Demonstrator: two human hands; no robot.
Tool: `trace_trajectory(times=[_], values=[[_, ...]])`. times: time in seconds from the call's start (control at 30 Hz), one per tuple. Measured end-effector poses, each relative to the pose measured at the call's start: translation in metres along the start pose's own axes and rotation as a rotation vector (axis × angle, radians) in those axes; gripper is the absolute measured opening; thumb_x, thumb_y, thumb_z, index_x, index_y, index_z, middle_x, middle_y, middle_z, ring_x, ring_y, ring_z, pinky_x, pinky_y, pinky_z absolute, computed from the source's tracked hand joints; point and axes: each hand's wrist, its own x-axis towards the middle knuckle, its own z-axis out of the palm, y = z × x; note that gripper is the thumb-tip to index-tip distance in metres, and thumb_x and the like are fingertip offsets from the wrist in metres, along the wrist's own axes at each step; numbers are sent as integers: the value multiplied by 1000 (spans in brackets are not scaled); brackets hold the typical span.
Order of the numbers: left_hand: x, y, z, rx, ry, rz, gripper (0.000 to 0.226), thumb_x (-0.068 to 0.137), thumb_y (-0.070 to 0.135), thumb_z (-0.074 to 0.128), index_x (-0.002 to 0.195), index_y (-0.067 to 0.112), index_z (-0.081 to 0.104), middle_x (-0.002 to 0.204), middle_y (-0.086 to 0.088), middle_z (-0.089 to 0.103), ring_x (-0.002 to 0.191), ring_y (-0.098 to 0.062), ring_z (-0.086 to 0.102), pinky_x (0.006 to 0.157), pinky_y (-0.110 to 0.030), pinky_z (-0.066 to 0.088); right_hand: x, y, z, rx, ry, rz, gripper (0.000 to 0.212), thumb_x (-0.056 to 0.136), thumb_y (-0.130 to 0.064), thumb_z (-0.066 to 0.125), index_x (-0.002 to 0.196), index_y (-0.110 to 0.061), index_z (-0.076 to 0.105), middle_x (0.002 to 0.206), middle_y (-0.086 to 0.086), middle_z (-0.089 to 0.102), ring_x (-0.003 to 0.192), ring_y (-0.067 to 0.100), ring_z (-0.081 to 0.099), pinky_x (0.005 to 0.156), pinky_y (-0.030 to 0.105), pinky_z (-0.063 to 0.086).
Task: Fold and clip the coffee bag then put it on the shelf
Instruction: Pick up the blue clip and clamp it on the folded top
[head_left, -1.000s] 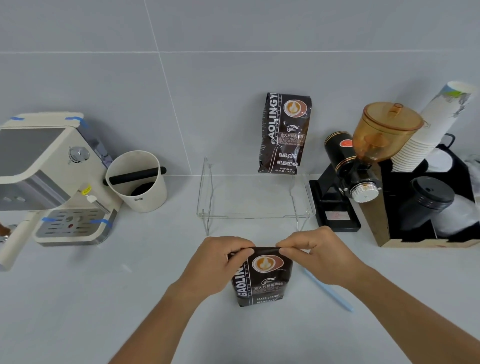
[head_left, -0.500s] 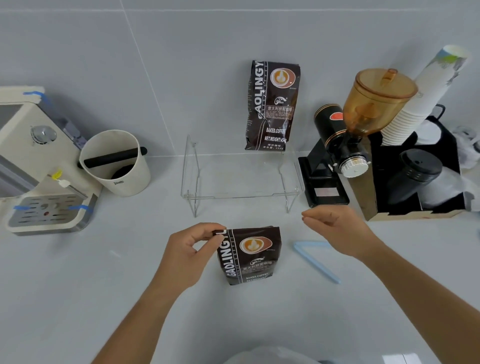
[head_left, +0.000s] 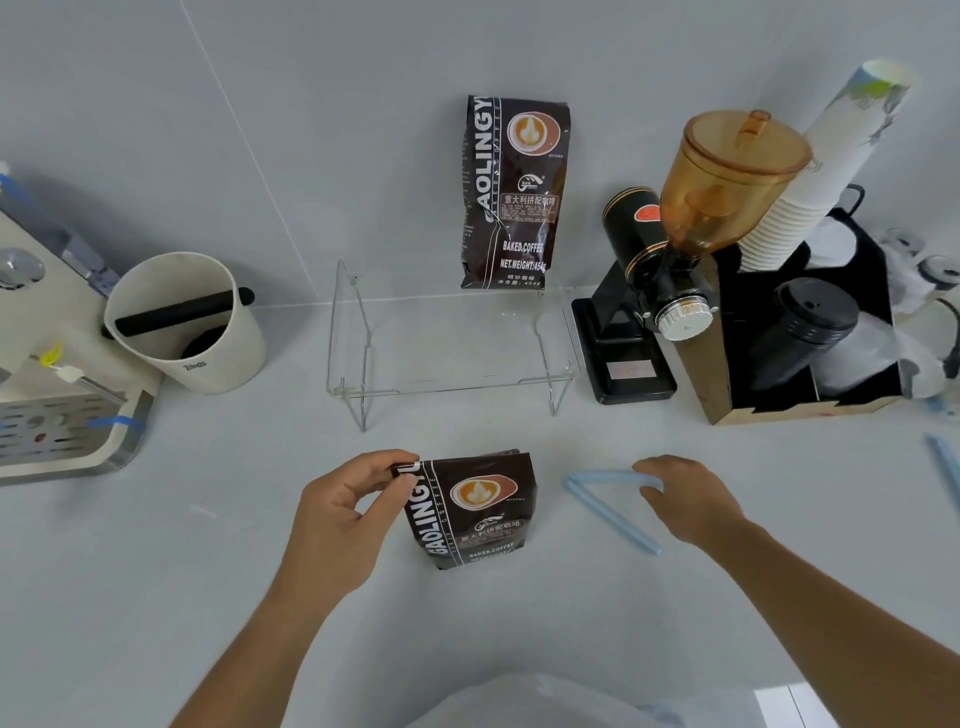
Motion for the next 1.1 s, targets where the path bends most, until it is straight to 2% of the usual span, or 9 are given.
trace_trajectory(times=[0.1, 0.2, 0.3, 0.57, 0.73, 0.9, 0.93, 1.0, 1.1], values=[[1, -2, 2, -1, 7, -2, 35, 82, 12, 71, 83, 47, 71, 88, 18, 75, 84, -8, 71, 73, -18, 56, 5, 5, 2, -44, 49, 21, 17, 91, -17, 53, 99, -22, 67, 95, 4, 67, 88, 24, 58, 75, 37, 54], [1, -2, 1, -13, 8, -10, 27, 79, 19, 69, 85, 45, 71, 90, 16, 76, 84, -8, 71, 73, -18, 56, 7, 7, 4, -97, 23, 21, 16, 91, -17, 51, 92, -19, 67, 85, 2, 61, 78, 20, 56, 70, 36, 54], [2, -3, 0, -5, 5, -11, 39, 84, 7, 69, 85, 46, 71, 91, 17, 75, 84, -6, 71, 73, -15, 55, 6, 11, 6, -98, 8, 38, 15, 91, -18, 51, 92, -21, 66, 84, 1, 59, 76, 20, 56, 68, 34, 53], [3, -2, 2, -27, 7, -38, 43, 84, 3, 66, 83, 46, 71, 89, 16, 76, 83, -7, 72, 77, -21, 56, -8, 17, 5, 47, 104, 20, 26, 91, -20, 59, 116, -18, 62, 111, 3, 62, 94, 23, 60, 76, 33, 51], [3, -1, 2, -34, 6, -48, 45, 85, 4, 65, 81, 49, 71, 90, 18, 76, 83, -6, 71, 78, -24, 56, -27, 9, 9, 70, 126, -97, 19, 88, -32, 63, 96, -16, 68, 96, -2, 63, 88, 19, 61, 74, 29, 49], [2, -1, 4, -47, 9, -49, 44, 86, 6, 65, 82, 49, 70, 88, 20, 76, 84, -7, 71, 76, -19, 57, -41, -2, 24, -10, -49, -29, 18, 87, -38, 60, 94, -22, 65, 94, -2, 61, 90, 21, 62, 77, 31, 50], [2, -1, 5, -49, 8, -51, 45, 86, 5, 65, 81, 50, 70, 86, 22, 76, 84, -7, 71, 75, -18, 57, -41, -2, 26, -22, -76, -17, 14, 88, -35, 57, 82, -23, 62, 89, -1, 59, 85, 22, 61, 73, 31, 49], [2, 0, 6, -51, 3, -48, 46, 86, 5, 64, 82, 51, 70, 85, 23, 75, 82, -4, 71, 75, -17, 56, -42, -3, 30, -34, -97, 2, 30, 90, -29, 53, 62, -26, 44, 75, -2, 51, 74, 22, 56, 63, 30, 43], [0, -2, 5, -63, -3, -50, 44, 87, 6, 62, 87, 50, 70, 89, 21, 76, 85, -4, 70, 74, -13, 55, -44, -6, 31, -15, -57, -1, 35, 91, -26, 51, 59, -25, 38, 68, -4, 45, 67, 21, 50, 58, 28, 38]])
